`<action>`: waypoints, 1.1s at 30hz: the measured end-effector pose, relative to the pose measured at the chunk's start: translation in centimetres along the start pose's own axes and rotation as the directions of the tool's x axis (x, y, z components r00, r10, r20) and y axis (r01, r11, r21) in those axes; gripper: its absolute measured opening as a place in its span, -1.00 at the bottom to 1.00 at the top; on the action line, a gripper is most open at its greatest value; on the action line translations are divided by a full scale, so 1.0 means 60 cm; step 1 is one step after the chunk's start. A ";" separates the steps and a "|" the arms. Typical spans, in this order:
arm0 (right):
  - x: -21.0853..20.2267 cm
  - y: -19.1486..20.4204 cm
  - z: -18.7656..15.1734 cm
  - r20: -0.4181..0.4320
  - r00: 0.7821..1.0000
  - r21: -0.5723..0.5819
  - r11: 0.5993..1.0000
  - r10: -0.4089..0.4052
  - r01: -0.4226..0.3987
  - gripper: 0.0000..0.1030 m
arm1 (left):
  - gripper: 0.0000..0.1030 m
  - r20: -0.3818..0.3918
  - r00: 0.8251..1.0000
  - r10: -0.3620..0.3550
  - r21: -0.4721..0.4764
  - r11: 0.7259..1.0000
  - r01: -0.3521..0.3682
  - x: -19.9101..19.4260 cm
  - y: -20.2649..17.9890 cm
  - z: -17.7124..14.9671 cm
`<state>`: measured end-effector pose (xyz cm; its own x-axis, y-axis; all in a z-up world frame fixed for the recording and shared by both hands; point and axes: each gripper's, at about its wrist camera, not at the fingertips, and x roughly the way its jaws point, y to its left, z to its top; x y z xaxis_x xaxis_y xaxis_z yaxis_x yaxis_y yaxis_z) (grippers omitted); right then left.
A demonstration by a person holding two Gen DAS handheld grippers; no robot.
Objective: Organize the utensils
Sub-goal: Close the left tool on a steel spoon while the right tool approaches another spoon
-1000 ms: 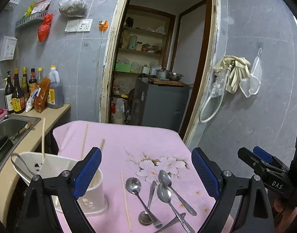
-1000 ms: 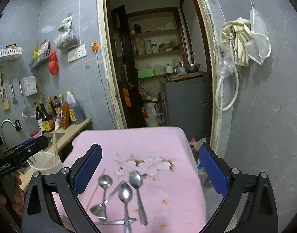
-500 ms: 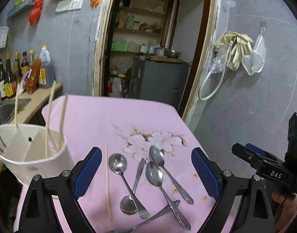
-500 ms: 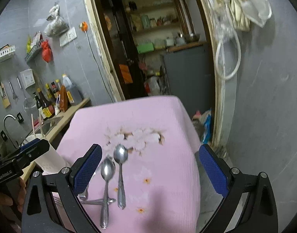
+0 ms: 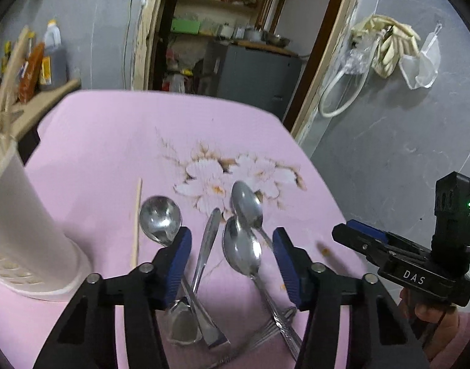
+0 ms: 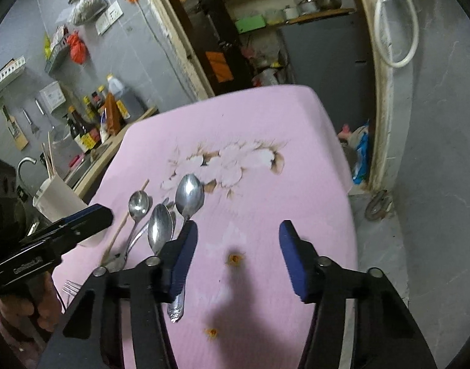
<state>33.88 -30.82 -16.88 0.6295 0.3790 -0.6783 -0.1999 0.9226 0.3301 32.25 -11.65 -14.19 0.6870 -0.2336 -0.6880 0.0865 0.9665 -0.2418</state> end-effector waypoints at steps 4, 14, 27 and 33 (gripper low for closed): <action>0.029 -0.002 0.000 -0.044 0.999 0.001 1.000 0.031 -0.031 -0.35 | -0.17 -0.043 0.999 -0.016 -0.014 1.000 0.015 0.030 0.002 -0.005; 0.088 0.006 0.028 -0.137 0.985 -0.041 0.993 0.108 -0.114 -0.35 | -0.37 -0.107 0.992 -0.066 -0.046 0.997 0.061 0.074 0.015 0.006; 0.144 0.018 0.071 -0.214 0.956 -0.085 0.971 0.201 -0.223 -0.35 | -0.80 -0.179 0.980 -0.086 -0.049 0.996 0.079 0.103 0.016 0.023; 0.171 0.042 0.080 -0.271 0.936 -0.134 0.954 0.226 -0.269 -0.35 | -0.90 -0.167 0.984 -0.065 -0.042 0.997 0.058 0.086 0.013 0.027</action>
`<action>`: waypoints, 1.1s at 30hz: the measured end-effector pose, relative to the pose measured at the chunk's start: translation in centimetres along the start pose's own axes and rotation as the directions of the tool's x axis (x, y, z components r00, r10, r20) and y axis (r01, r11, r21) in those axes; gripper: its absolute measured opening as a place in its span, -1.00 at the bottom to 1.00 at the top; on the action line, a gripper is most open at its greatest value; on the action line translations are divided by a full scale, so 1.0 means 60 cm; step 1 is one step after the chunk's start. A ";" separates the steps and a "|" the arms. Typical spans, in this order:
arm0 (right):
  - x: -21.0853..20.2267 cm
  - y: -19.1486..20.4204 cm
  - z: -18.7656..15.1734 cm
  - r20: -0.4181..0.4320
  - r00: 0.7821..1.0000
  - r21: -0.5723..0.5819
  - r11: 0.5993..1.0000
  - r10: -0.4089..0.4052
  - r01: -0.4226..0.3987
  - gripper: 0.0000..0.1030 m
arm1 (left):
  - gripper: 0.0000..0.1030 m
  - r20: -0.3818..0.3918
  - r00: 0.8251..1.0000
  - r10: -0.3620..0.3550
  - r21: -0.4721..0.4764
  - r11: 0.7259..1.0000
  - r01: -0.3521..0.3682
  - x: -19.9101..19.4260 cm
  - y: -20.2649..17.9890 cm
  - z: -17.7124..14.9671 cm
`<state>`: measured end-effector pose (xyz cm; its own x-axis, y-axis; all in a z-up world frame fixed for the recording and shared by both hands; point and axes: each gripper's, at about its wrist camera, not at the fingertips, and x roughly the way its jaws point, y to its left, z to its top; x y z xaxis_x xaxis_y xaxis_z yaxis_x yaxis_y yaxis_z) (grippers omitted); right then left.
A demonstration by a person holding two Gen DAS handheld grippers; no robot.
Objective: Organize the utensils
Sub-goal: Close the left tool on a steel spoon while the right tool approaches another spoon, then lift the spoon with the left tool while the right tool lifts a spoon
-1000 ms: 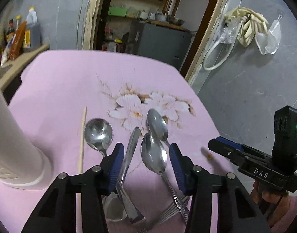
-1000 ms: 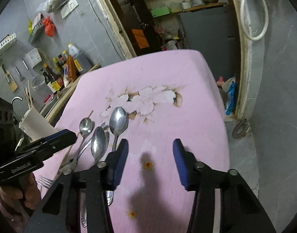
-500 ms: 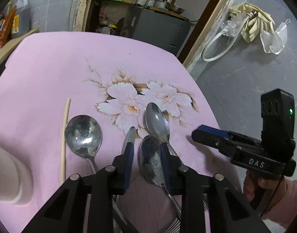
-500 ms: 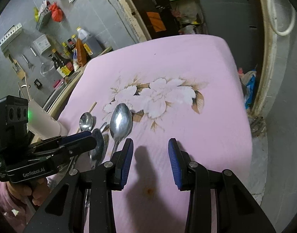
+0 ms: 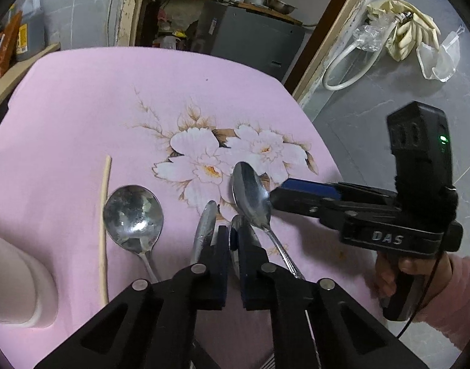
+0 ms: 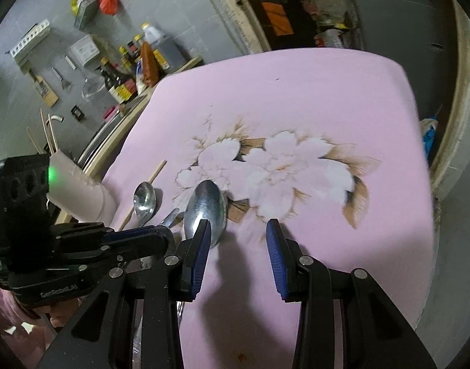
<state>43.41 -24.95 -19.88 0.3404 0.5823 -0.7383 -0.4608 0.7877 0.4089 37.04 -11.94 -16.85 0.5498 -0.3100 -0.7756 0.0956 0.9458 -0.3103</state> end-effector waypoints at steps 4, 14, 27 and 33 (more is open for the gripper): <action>0.014 0.007 0.018 -0.032 0.999 -0.031 0.999 0.021 -0.021 -0.35 | -0.92 -0.003 1.000 0.026 -0.013 1.000 -0.026 -0.008 0.004 0.006; 0.055 0.029 0.059 -0.159 0.983 -0.130 0.985 0.089 -0.110 -0.52 | -0.94 -0.001 0.998 0.069 -0.037 0.997 -0.069 -0.019 0.015 0.013; -0.033 0.030 0.019 -0.074 0.994 0.022 0.997 0.077 -0.075 -0.96 | -0.95 0.048 0.995 0.089 0.010 0.996 -0.090 -0.066 -0.001 0.014; -0.154 0.087 -0.029 0.126 0.981 0.065 0.988 -0.145 0.138 -0.96 | -0.95 0.174 0.979 0.103 0.084 0.989 -0.119 -0.136 -0.031 0.019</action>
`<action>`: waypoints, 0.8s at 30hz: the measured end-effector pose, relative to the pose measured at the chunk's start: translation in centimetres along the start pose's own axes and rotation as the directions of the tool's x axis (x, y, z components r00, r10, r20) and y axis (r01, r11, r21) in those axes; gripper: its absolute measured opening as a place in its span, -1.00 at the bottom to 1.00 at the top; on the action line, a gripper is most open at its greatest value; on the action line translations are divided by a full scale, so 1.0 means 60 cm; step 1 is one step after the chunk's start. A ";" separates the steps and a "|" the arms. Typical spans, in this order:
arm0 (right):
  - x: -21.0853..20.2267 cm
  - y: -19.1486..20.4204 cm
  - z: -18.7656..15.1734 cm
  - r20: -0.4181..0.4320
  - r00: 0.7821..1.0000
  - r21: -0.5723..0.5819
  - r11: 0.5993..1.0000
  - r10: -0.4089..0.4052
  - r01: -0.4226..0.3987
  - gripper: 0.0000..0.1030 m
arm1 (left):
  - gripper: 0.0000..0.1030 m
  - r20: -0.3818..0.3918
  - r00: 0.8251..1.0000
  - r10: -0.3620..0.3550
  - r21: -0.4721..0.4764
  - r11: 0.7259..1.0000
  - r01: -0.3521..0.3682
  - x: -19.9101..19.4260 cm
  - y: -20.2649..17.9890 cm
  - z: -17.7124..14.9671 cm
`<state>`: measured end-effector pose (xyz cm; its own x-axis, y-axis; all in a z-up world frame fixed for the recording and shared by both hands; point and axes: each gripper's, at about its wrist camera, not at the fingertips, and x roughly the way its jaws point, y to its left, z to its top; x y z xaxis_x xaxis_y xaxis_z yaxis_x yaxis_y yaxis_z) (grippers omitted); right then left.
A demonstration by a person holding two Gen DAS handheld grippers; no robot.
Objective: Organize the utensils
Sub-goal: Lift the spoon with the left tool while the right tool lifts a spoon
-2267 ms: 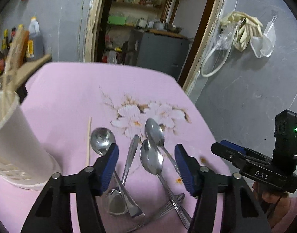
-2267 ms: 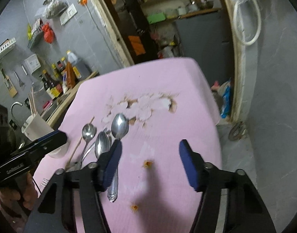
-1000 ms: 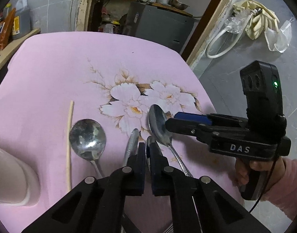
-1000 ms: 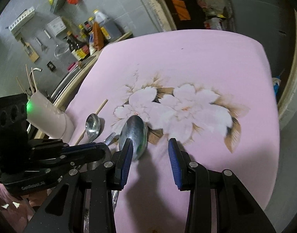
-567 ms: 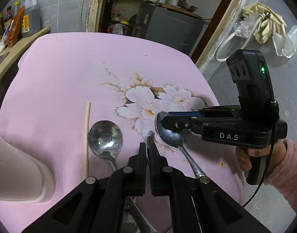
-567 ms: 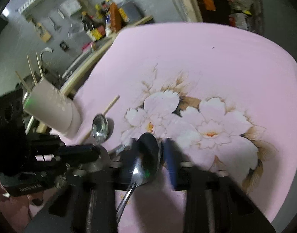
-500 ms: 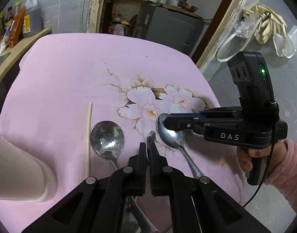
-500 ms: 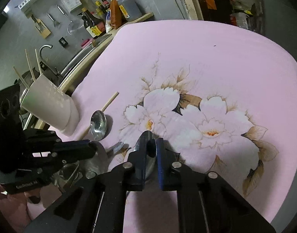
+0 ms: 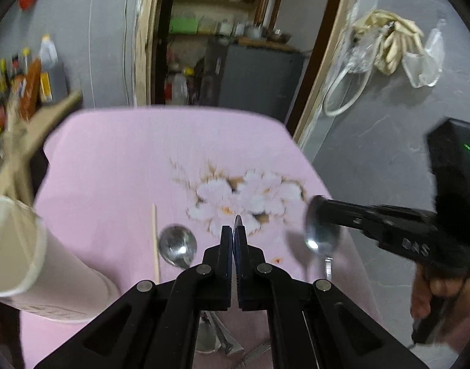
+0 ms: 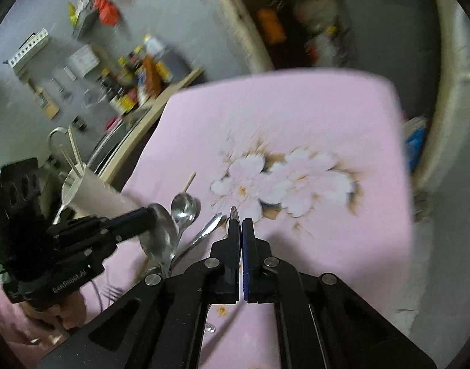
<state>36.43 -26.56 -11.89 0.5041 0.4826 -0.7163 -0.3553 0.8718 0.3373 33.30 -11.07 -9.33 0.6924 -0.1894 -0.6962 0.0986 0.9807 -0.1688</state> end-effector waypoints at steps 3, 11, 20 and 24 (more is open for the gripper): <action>-0.073 0.031 -0.011 0.146 0.984 0.019 0.994 -0.106 0.105 -0.96 | -0.95 0.074 0.997 0.017 0.029 0.999 -0.019 -0.040 -0.002 0.010; -0.209 0.120 0.011 0.411 0.855 0.074 0.947 -0.314 0.313 -0.96 | -0.95 0.223 0.975 0.021 0.047 0.998 -0.033 -0.149 0.033 0.054; -0.266 0.280 0.069 0.611 0.711 0.072 0.919 -0.349 0.388 -0.96 | -0.95 0.338 0.939 0.062 0.028 0.997 -0.076 -0.271 0.141 0.107; -0.252 0.352 0.089 0.677 0.660 0.057 0.917 -0.326 0.395 -0.96 | -0.95 0.391 0.912 0.123 0.005 0.991 -0.136 -0.318 0.204 0.118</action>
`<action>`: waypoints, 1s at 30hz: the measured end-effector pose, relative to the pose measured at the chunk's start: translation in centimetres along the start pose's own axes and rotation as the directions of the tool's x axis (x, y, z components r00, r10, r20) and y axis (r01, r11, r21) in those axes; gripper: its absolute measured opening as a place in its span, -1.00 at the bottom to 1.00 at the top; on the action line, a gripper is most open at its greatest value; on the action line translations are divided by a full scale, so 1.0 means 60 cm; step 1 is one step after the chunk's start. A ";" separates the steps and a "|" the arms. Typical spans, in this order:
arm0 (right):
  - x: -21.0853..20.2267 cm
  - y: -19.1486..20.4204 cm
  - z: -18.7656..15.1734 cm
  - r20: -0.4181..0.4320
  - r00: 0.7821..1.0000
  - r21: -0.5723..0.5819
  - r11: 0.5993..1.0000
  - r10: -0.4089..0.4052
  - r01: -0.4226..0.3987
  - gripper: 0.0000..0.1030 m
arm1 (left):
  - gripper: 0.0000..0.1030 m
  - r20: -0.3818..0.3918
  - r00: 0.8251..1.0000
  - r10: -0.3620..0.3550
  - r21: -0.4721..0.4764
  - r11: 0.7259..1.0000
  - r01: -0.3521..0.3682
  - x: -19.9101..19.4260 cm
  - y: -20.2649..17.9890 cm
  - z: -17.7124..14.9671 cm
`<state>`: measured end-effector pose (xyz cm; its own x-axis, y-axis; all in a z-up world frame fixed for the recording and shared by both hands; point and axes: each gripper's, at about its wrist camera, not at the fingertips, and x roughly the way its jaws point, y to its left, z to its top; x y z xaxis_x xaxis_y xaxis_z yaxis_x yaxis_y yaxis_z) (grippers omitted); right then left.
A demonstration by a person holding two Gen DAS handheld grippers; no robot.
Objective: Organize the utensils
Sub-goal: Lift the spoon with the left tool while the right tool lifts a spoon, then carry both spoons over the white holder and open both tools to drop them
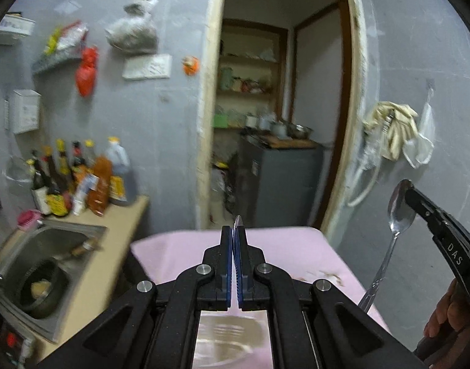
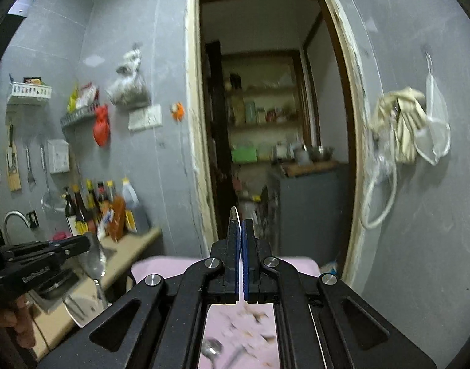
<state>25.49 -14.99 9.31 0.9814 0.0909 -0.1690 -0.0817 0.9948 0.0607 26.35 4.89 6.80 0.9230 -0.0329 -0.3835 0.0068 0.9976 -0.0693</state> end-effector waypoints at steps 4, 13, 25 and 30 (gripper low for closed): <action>0.006 0.071 0.011 0.055 0.998 -0.026 1.000 0.017 -0.016 -0.96 | -0.95 0.027 0.996 0.085 -0.007 0.996 -0.085 -0.017 0.071 0.002; 0.034 0.190 -0.034 0.066 0.998 -0.133 0.991 0.016 -0.008 -0.96 | -0.96 0.045 0.972 0.229 0.001 0.973 -0.229 -0.004 0.179 -0.022; 0.075 0.213 -0.104 0.023 0.997 -0.184 0.980 -0.068 0.071 -0.96 | -0.96 0.095 0.968 0.233 0.143 0.959 -0.245 0.045 0.164 -0.073; 0.087 0.227 -0.130 0.009 0.997 -0.201 0.977 -0.072 0.072 -0.96 | -0.96 0.115 0.968 0.222 0.201 0.949 -0.241 0.053 0.143 -0.105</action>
<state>28.12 -0.62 1.59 0.9863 0.0187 -0.1639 -0.0438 0.9876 -0.1506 26.91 12.96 -0.81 0.9395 0.1964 -0.2808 -0.1390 0.9674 0.2117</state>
